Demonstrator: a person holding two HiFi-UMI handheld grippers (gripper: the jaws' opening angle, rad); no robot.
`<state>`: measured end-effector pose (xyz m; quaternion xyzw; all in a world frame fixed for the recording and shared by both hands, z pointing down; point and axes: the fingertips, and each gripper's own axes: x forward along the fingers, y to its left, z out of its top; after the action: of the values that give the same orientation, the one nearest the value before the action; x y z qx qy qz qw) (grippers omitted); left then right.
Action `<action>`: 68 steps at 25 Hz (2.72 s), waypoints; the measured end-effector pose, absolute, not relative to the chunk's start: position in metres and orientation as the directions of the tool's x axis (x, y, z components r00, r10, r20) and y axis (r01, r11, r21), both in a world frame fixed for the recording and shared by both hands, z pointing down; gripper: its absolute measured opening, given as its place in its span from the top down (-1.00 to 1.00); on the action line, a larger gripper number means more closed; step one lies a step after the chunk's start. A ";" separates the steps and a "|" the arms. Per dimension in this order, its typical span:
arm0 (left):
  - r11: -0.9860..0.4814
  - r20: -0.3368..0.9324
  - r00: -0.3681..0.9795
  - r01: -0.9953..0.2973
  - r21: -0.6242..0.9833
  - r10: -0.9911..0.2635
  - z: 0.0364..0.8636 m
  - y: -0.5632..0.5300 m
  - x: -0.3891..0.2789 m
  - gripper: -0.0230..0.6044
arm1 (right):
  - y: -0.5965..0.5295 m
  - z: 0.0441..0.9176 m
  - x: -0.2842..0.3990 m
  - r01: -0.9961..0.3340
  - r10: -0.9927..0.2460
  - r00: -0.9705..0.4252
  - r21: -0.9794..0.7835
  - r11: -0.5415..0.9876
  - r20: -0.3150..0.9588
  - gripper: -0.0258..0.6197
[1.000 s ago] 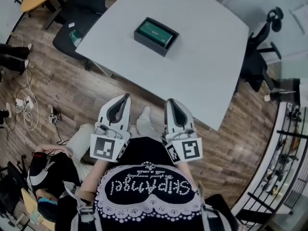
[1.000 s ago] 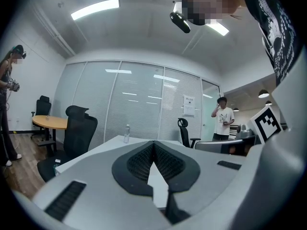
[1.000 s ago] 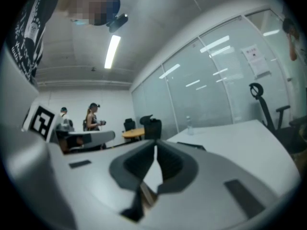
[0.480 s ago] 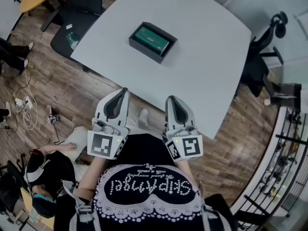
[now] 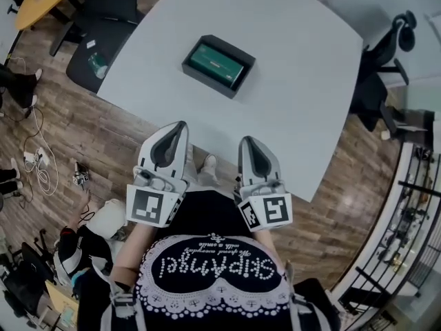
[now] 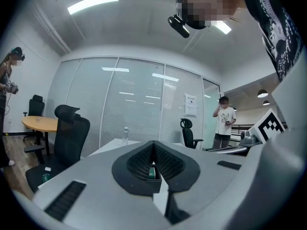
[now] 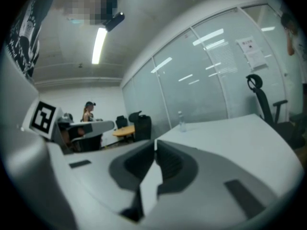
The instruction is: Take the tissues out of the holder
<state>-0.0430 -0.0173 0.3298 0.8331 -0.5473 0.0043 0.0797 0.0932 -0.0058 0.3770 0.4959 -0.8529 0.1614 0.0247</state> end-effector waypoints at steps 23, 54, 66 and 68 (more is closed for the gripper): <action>-0.578 0.141 0.600 -0.798 0.169 -0.787 0.353 -0.138 -0.098 0.86 | -0.088 0.391 0.047 -0.950 -0.926 -0.265 -0.240 0.202 0.268 0.81; -0.513 0.180 0.542 -0.838 0.186 -0.821 0.362 -0.151 -0.085 0.86 | -0.166 0.384 0.037 -0.783 -0.723 -0.554 0.039 0.621 0.413 0.24; -0.478 0.219 0.515 -0.855 0.203 -0.829 0.375 -0.171 -0.099 0.86 | -0.207 0.466 0.011 -0.559 -0.456 -0.583 0.075 0.826 0.673 0.05; -0.474 0.229 0.512 -0.857 0.205 -0.828 0.379 -0.174 -0.101 0.86 | -0.210 0.484 0.010 -0.523 -0.402 -0.563 0.066 0.850 0.722 0.03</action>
<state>-0.1006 -0.1737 0.3788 0.8570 -0.4913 0.0491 0.1475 0.0098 -0.2102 0.4837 0.2625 -0.8806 0.0781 0.3867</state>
